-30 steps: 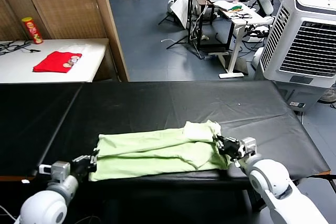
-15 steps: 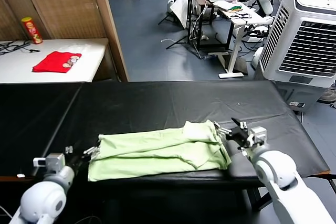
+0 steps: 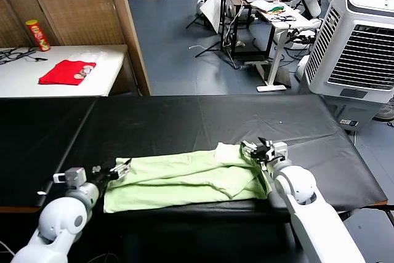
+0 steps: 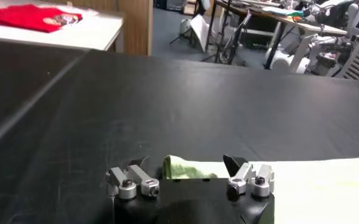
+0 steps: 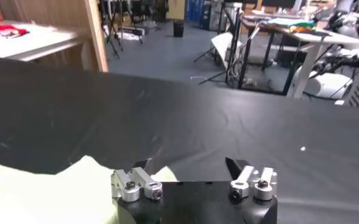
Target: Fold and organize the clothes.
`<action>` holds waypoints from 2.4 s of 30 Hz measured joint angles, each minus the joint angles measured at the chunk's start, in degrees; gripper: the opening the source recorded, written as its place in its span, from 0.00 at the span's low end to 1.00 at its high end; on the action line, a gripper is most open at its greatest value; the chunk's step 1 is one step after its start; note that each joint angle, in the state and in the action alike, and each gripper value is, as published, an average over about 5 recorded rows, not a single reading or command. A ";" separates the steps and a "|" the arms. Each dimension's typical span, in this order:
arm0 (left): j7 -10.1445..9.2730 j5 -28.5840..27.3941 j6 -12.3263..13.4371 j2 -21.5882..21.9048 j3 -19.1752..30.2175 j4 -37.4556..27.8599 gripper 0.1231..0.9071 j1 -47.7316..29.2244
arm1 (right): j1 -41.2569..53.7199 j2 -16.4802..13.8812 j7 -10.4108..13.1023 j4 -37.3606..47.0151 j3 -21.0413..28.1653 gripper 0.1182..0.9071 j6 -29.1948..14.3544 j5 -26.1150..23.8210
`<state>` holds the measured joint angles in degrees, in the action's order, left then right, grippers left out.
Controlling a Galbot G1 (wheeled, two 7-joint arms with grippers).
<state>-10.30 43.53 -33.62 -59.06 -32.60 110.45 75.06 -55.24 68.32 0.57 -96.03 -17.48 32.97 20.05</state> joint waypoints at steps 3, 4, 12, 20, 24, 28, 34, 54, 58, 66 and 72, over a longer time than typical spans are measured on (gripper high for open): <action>0.06 -0.33 0.27 -0.50 0.05 -0.88 0.67 0.00 | -0.59 1.16 -0.16 0.25 -0.11 0.44 -0.92 -1.37; 0.09 -0.54 0.43 -0.64 0.04 -1.08 0.60 0.05 | -0.85 1.55 -0.09 0.21 -0.17 0.37 -1.34 -1.94; 1.00 -7.92 4.40 -1.92 0.28 -2.25 0.06 0.54 | -3.81 4.66 3.14 -1.15 -0.92 0.03 -4.05 -6.26; 2.00 -15.51 6.21 -2.47 0.42 -2.27 0.01 1.03 | -7.00 6.78 5.02 -3.20 -1.74 0.02 -4.03 -6.69; 2.75 -16.89 6.20 -2.38 0.01 -1.07 0.01 1.77 | -8.65 6.58 4.39 -4.81 -2.53 0.11 -3.60 -6.37; 2.90 -17.10 6.19 -1.97 -0.85 0.41 0.14 2.55 | -10.59 5.51 3.63 -7.36 -3.70 0.36 -3.45 -5.66; 2.87 -14.97 6.39 -1.12 -3.02 3.05 0.55 4.92 | -13.51 3.50 3.37 -12.56 -5.81 0.76 -3.46 -3.84; 3.48 -9.28 8.77 -5.93 -5.30 3.57 0.63 13.43 | -16.53 2.59 2.55 -18.17 -6.95 0.86 -4.48 -3.67; 3.46 -10.60 8.88 -6.69 -5.05 4.08 0.35 13.47 | -16.53 2.84 2.37 -17.88 -6.81 0.86 -4.78 -4.20; 3.12 -15.75 9.69 -6.85 -5.27 4.66 0.05 12.71 | -16.11 3.49 1.93 -17.52 -6.48 0.86 -5.11 -5.62; 3.31 -23.33 12.99 -4.42 -7.91 1.88 0.04 11.88 | -15.85 3.49 1.93 -17.61 -6.97 0.86 -5.24 -5.62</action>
<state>-6.99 20.20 -20.64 -63.48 -40.51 112.33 86.94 -71.09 71.81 2.50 -113.64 -24.45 27.73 14.44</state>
